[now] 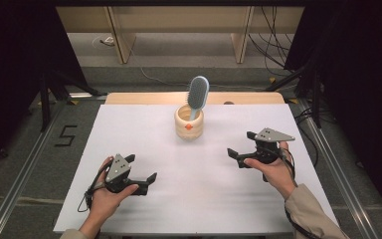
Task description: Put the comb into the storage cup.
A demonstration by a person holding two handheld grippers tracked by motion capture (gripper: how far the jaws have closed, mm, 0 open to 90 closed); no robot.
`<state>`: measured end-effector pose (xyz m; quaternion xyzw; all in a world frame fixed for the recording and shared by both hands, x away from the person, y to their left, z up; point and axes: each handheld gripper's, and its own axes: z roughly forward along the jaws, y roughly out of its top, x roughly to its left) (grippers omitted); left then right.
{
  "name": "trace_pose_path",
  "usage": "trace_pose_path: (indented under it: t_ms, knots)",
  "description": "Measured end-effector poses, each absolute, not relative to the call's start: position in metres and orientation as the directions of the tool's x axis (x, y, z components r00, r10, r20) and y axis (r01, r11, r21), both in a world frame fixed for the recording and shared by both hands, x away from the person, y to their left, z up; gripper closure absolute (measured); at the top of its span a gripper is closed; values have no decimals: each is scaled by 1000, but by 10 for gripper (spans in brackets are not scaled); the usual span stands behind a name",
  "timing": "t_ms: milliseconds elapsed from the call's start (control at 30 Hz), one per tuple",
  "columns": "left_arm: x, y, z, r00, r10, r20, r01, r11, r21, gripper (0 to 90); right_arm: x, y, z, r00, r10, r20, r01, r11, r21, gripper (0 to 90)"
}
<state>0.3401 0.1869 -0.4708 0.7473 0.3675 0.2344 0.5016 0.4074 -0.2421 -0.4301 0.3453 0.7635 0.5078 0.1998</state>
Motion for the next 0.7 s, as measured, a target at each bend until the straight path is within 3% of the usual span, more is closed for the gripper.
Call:
trace_pose_path:
  t_ms: [700]
  knots:
    - [340,187,-471,616,788,-15,317,-231,920,10,388,-265,-441,-683,729,52,344,258,903,31]
